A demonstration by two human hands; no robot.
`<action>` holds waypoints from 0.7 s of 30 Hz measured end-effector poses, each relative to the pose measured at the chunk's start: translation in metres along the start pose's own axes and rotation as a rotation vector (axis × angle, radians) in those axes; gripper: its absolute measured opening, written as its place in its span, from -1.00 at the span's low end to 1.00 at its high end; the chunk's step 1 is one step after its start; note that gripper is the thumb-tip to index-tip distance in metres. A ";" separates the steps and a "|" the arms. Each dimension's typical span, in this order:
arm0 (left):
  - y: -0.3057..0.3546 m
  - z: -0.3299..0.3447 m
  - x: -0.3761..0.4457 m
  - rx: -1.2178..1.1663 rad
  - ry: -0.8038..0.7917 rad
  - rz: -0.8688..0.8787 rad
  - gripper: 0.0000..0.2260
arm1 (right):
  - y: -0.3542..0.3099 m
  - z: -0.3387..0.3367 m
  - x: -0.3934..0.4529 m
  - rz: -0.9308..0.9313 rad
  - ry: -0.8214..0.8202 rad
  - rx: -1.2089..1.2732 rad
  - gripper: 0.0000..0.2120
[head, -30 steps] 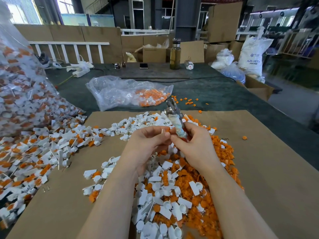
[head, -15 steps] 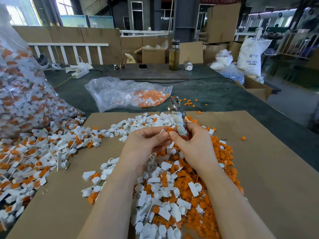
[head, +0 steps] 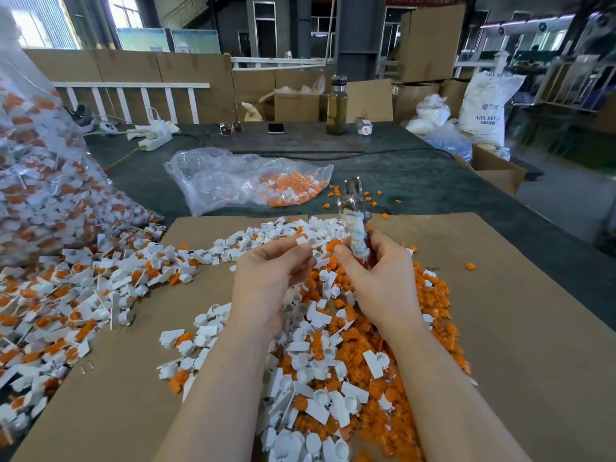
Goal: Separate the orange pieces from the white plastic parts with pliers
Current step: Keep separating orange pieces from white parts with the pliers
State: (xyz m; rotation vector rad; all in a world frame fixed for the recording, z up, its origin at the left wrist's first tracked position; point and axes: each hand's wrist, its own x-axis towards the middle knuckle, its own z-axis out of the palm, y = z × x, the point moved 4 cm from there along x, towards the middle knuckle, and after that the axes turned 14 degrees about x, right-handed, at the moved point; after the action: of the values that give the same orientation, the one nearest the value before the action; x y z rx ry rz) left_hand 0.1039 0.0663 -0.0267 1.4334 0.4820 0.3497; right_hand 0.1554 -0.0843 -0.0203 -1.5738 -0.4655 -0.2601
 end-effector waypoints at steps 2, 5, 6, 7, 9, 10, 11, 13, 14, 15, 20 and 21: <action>0.000 0.004 -0.001 0.008 -0.025 0.005 -0.91 | 0.000 0.000 0.000 -0.020 0.014 0.009 -0.93; 0.000 0.009 -0.005 0.020 -0.081 -0.001 -0.92 | -0.001 -0.001 0.000 -0.053 0.035 -0.001 -0.87; 0.001 0.011 -0.006 0.015 -0.096 -0.006 -0.91 | -0.002 -0.001 0.000 -0.064 0.041 -0.005 -0.87; 0.001 0.012 -0.007 0.009 -0.107 -0.012 -0.91 | -0.002 -0.001 0.000 -0.073 0.047 -0.011 -0.87; 0.001 0.015 -0.008 -0.002 -0.120 -0.016 -0.91 | -0.003 0.000 -0.001 -0.086 0.056 -0.021 -0.88; 0.001 0.015 -0.009 -0.007 -0.123 -0.014 -0.91 | -0.004 0.000 -0.001 -0.089 0.059 -0.023 -0.88; 0.002 0.016 -0.009 -0.012 -0.123 -0.010 -0.90 | -0.004 0.000 -0.001 -0.092 0.061 -0.023 -0.87; 0.003 0.015 -0.010 -0.021 -0.117 0.002 -0.91 | -0.005 0.000 -0.002 -0.110 0.061 -0.025 -0.88; 0.003 0.015 -0.010 -0.025 -0.114 0.013 -0.93 | -0.005 0.001 -0.002 -0.120 0.060 -0.029 -0.88; 0.004 0.015 -0.010 -0.026 -0.112 0.024 -0.94 | -0.005 0.001 -0.003 -0.127 0.059 -0.035 -0.88; 0.006 0.014 -0.013 -0.001 -0.090 0.066 -0.91 | -0.005 0.002 -0.003 -0.141 0.061 -0.057 -0.89; 0.007 0.014 -0.013 0.016 -0.081 0.083 -0.90 | -0.006 0.002 -0.003 -0.148 0.063 -0.059 -0.89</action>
State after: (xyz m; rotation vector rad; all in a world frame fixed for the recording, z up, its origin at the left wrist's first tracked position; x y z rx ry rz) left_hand 0.1004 0.0487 -0.0175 1.4797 0.3610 0.3536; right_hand 0.1496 -0.0825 -0.0170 -1.5857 -0.5305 -0.4387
